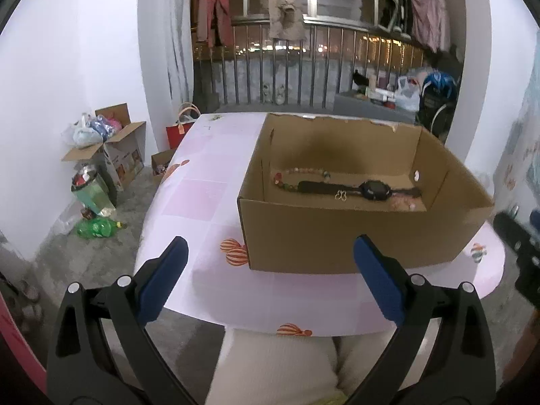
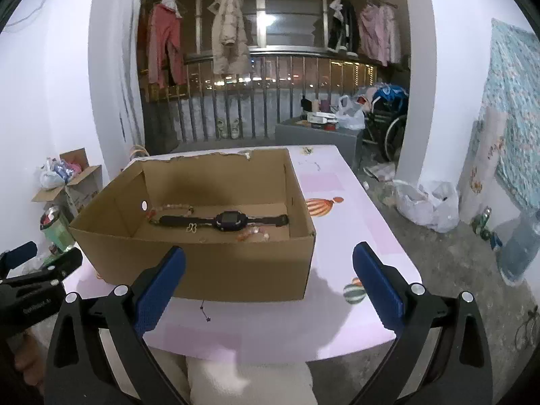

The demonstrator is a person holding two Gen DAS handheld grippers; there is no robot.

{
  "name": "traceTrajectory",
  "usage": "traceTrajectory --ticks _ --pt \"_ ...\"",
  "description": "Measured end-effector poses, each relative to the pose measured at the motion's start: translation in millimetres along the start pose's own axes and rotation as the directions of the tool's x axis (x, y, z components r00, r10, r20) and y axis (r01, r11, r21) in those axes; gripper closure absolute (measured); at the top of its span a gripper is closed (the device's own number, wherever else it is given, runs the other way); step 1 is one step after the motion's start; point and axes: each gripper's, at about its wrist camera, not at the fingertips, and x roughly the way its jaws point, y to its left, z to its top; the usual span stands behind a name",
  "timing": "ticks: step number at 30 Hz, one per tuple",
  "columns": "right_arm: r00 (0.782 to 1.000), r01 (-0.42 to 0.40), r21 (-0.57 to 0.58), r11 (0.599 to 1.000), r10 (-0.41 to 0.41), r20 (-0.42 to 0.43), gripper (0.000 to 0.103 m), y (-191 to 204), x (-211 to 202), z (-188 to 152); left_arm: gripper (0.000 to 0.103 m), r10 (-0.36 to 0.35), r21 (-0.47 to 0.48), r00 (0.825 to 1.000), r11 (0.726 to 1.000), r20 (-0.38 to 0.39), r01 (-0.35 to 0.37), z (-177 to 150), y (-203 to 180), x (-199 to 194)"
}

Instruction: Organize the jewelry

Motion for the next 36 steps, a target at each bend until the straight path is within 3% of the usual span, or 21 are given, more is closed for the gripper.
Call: traceTrajectory --ticks 3,20,36 --pt "1.0 0.006 0.004 1.0 -0.006 -0.014 0.006 -1 -1 -7 0.008 -0.007 -0.009 1.0 1.0 0.009 0.007 -2 4 -2" --pt "0.992 0.065 0.038 0.997 -0.06 -0.109 0.006 -15 12 -13 0.008 0.062 -0.011 0.99 0.998 -0.125 -0.064 -6 14 18" --pt "0.991 0.053 0.006 0.999 -0.051 -0.122 0.006 -7 13 -13 0.008 0.06 -0.025 0.988 0.998 -0.144 -0.065 -7 18 17"
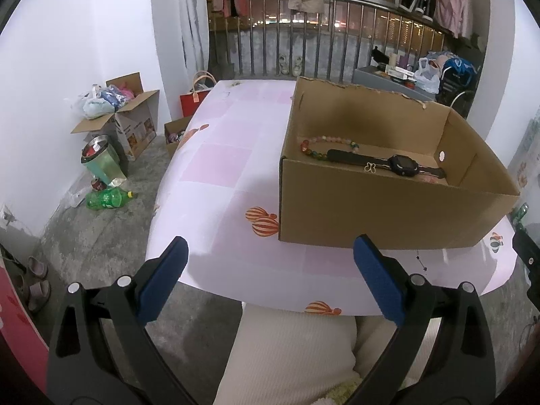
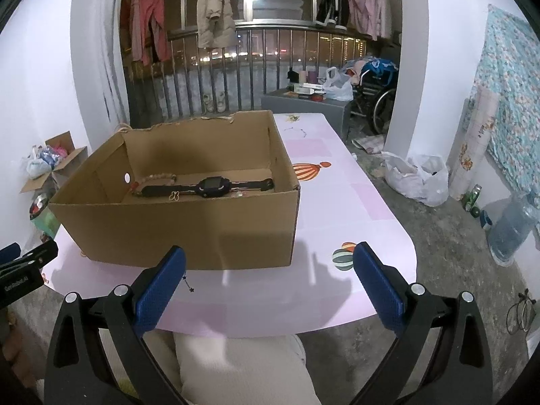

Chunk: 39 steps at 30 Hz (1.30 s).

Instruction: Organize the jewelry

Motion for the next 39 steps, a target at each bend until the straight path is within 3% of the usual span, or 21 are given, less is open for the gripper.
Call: traceTrajectory --ticks 16,39 --pt "0.998 -0.01 0.015 1.0 0.011 -0.064 0.006 7 -2 40 0.008 0.009 0.057 1.0 0.998 -0.025 -0.008 43 -8 -22" --pt "0.98 0.063 0.027 0.998 -0.056 -0.189 0.006 4 19 50 0.008 0.043 0.083 0.988 0.996 -0.145 -0.031 50 -11 2"
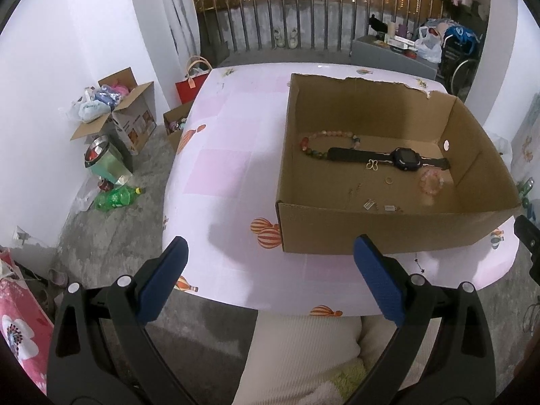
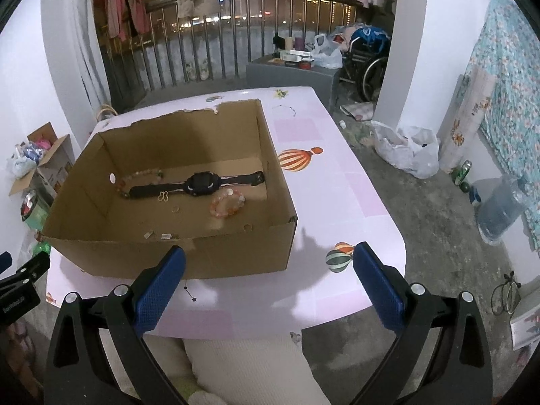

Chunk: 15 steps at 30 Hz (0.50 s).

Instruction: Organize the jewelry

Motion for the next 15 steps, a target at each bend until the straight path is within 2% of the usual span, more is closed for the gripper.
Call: traceTrajectory --ticks 15 --pt "1.0 0.002 0.002 1.0 -0.002 -0.013 0.006 -0.8 3.9 0.4 0.008 0.005 -0.012 1.0 1.0 -0.004 -0.005 0.8 2.2 0.7"
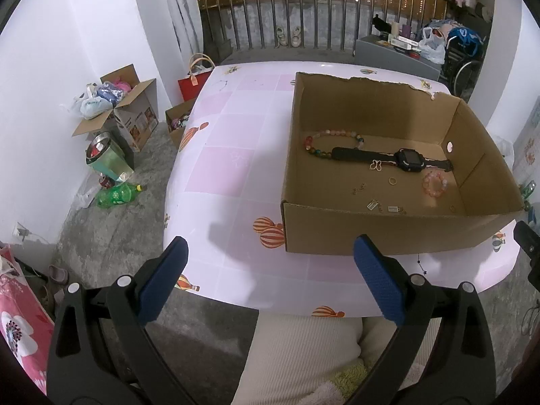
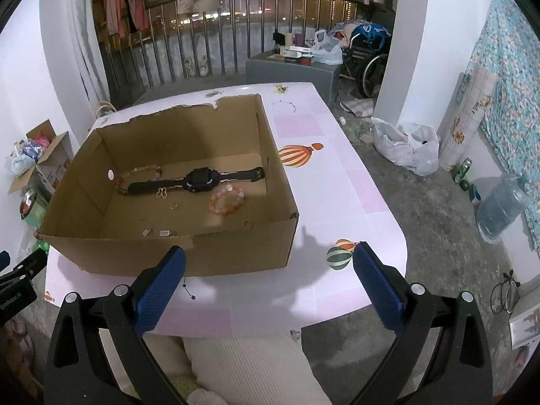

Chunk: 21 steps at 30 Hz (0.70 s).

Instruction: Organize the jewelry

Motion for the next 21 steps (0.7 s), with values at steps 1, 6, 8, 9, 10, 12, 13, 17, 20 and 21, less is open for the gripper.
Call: traceTrajectory --ticks 1,6,8,9,10,12,13,17,20,21 --pt "1.0 0.001 0.001 1.0 -0.001 -0.002 0.006 -0.1 0.8 -0.6 0.008 0.0 0.0 1.0 1.0 0.0 0.0 -0.2 0.0 0.0" --pt "1.0 0.003 0.005 1.0 -0.003 -0.012 0.006 -2.0 2.9 -4.1 0.008 0.0 -0.006 1.0 1.0 -0.001 0.0 -0.7 1.3 -0.1" --pt "1.0 0.004 0.006 1.0 -0.004 -0.012 0.007 -2.9 2.8 -4.4 0.008 -0.002 -0.006 1.0 1.0 0.0 0.002 -0.7 1.6 -0.2" --pt "1.0 0.004 0.006 1.0 -0.004 -0.013 0.006 -3.3 3.0 -4.4 0.008 -0.001 -0.005 1.0 1.0 -0.001 0.001 -0.7 2.0 0.0" --pt "1.0 0.005 0.006 1.0 -0.005 -0.012 0.006 -3.4 2.9 -4.4 0.008 -0.001 -0.005 1.0 1.0 -0.001 0.001 -0.7 2.1 -0.2" --pt "1.0 0.007 0.004 1.0 -0.007 -0.011 0.007 -3.6 2.9 -4.5 0.008 -0.001 -0.007 1.0 1.0 -0.002 0.001 -0.7 1.6 -0.1" --pt "1.0 0.006 0.004 1.0 -0.006 -0.011 0.007 -3.8 3.1 -4.0 0.008 -0.002 -0.007 1.0 1.0 -0.002 0.002 -0.6 1.7 -0.7" --pt "1.0 0.008 0.003 1.0 -0.008 -0.011 0.006 -3.5 3.2 -3.4 0.008 -0.002 -0.004 1.0 1.0 0.002 0.002 -0.2 0.6 -0.5" --pt "1.0 0.007 -0.001 1.0 -0.007 -0.008 0.006 -3.7 1.4 -3.2 0.008 -0.002 -0.003 1.0 1.0 0.002 0.002 0.2 -0.2 -0.5" --pt "1.0 0.007 -0.003 1.0 -0.007 -0.007 0.007 -4.0 0.8 -3.3 0.008 -0.002 -0.003 1.0 1.0 0.001 0.002 0.2 -0.1 -0.4"
